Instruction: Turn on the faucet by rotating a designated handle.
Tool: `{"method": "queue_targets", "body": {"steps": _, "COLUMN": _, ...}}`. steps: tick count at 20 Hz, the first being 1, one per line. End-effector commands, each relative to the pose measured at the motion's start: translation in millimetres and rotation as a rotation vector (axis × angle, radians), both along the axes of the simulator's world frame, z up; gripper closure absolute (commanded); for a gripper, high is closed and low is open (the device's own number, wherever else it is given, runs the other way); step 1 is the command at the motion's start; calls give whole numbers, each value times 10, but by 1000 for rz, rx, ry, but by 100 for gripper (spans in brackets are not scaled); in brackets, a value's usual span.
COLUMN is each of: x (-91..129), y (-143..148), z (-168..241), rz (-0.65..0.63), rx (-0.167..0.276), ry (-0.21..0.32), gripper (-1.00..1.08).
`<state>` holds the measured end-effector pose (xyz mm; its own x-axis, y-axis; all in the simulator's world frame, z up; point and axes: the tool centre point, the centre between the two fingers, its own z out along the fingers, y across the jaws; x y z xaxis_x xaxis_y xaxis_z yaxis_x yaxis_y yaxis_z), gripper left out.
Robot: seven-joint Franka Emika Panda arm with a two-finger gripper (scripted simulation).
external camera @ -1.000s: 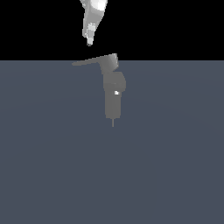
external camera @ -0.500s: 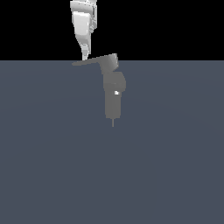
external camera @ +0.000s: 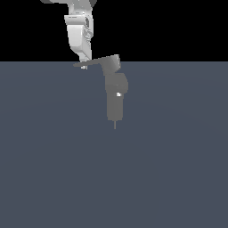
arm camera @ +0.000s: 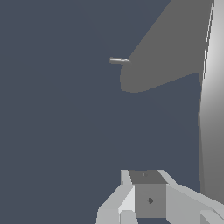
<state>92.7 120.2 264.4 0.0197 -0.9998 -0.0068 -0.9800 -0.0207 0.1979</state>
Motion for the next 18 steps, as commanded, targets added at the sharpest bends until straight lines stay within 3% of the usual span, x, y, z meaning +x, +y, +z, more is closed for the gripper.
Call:
{"method": "queue_targets", "body": {"steps": 1, "x": 16, "y": 11, "z": -18, "rz": -9, "rx": -7, "ry": -2, "gripper": 108}}
{"method": "queue_targets", "body": {"steps": 6, "x": 14, "y": 13, "z": -20, "rz": -8, "rx": -7, "ry": -1, "gripper": 108}}
{"method": "queue_targets", "body": {"steps": 18, "x": -237, "y": 19, "z": 29, "rz": -8, "rx": -7, "ry": -1, "gripper": 108}}
